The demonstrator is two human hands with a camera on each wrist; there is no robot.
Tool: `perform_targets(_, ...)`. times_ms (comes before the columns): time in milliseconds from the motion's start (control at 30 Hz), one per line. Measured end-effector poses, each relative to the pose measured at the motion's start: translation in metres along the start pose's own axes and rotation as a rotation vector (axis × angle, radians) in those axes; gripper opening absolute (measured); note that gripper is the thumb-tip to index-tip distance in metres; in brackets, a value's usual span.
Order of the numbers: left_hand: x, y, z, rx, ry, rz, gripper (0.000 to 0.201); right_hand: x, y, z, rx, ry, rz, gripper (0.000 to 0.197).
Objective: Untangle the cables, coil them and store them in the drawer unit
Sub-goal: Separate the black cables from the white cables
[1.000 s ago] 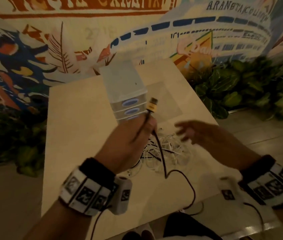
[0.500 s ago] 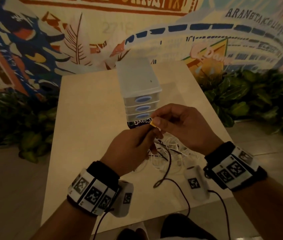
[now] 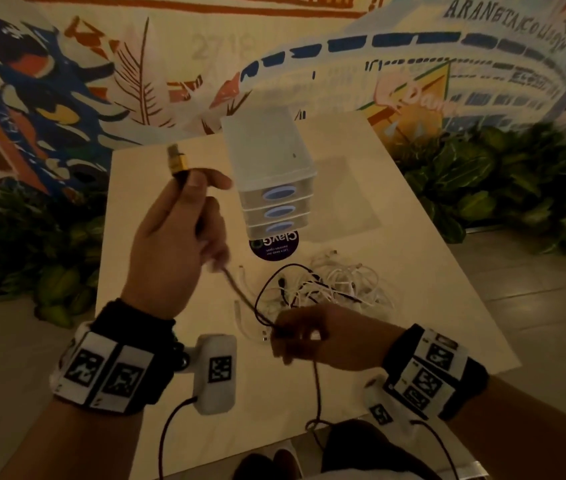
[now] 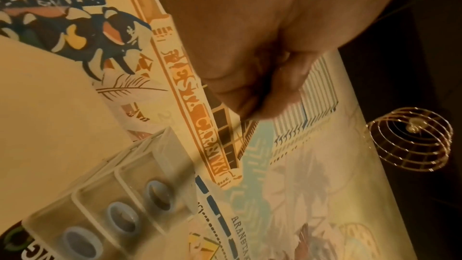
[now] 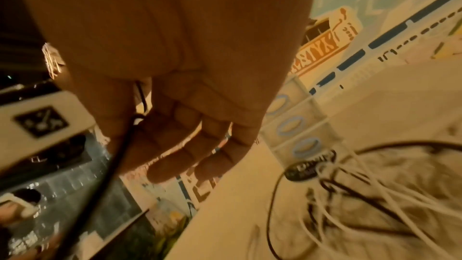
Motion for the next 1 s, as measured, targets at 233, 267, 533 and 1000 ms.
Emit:
perform_targets(233, 0.015, 0.012, 0.024, 0.026, -0.142, 0.100, 0.021, -0.011, -0.051, -0.022, 0.116, 0.061, -0.262, 0.041)
perform_targets(267, 0.014, 0.016, 0.024, 0.026, -0.152, 0.133, 0.023, -0.009, -0.055, -0.019, 0.138, 0.019, -0.262, 0.039)
perform_targets(533, 0.004, 0.048, 0.019, -0.057, -0.063, 0.290, 0.017, 0.056, -0.075, 0.016, -0.340, -0.417, -0.159, 0.020)
perform_targets(1000, -0.009, 0.084, 0.025, 0.139, -0.067, 0.316, 0.042, 0.141, -0.113, 0.010, -0.655, -0.297, -0.493, 0.044)
Point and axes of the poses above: each hand's wrist, its own x-axis towards the middle knuckle, its own z-axis out of the back of the hand, y = z × x, the point moved 1 cm from there along x, towards the middle knuckle, and after that the axes turned 5 degrees about -y, right-handed, at the moved point
